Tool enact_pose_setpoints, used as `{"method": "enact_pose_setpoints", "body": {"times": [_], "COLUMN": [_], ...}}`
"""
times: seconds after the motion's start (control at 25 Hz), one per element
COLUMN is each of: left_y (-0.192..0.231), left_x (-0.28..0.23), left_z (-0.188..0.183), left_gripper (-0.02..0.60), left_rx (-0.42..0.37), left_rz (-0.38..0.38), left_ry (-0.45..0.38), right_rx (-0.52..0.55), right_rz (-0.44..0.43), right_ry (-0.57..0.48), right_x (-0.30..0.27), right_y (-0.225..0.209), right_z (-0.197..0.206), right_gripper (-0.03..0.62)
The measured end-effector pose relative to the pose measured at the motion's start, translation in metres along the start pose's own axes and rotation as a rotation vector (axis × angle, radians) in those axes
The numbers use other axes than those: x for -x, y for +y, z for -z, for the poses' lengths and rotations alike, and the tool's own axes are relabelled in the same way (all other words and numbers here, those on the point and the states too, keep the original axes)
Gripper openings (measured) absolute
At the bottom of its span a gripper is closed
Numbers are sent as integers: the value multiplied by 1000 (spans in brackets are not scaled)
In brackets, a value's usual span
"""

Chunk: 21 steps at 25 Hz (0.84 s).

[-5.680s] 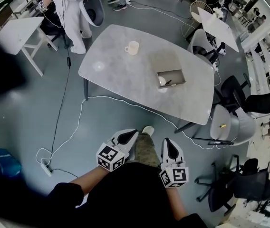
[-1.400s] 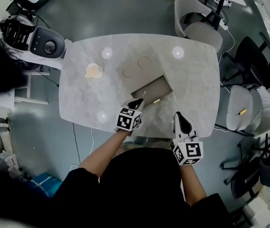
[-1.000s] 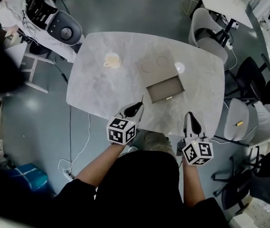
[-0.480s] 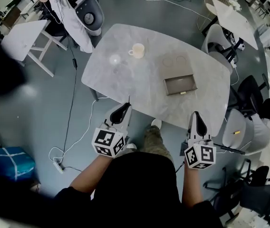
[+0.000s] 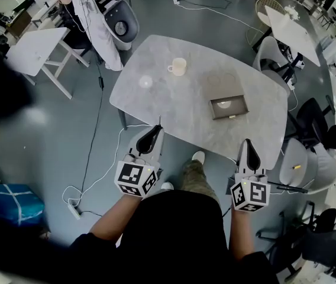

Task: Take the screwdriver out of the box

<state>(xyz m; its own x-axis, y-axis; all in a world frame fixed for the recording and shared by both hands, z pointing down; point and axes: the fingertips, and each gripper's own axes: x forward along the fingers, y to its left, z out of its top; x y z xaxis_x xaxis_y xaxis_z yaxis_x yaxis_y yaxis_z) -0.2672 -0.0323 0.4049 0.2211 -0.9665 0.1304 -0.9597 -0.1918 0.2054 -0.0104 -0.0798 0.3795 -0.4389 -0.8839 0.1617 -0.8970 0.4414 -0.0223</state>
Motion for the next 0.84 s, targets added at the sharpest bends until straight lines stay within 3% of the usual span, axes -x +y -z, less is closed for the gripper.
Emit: {"method": "enact_pose_setpoints", "body": {"times": [0.4, 0.84], "left_y": [0, -19], "left_x": [-10, -36], "left_z": [-19, -17], "left_gripper": [49, 49], "left_rx": [-8, -17], "left_rz": [3, 36], "left_ry": [-41, -41], "right_rx": [33, 25], "right_rz": [9, -22], "right_ry": [19, -1], "right_x": [-7, -13], "right_y": [-8, -23], "right_z": [-5, -11], "right_gripper": [3, 4]}}
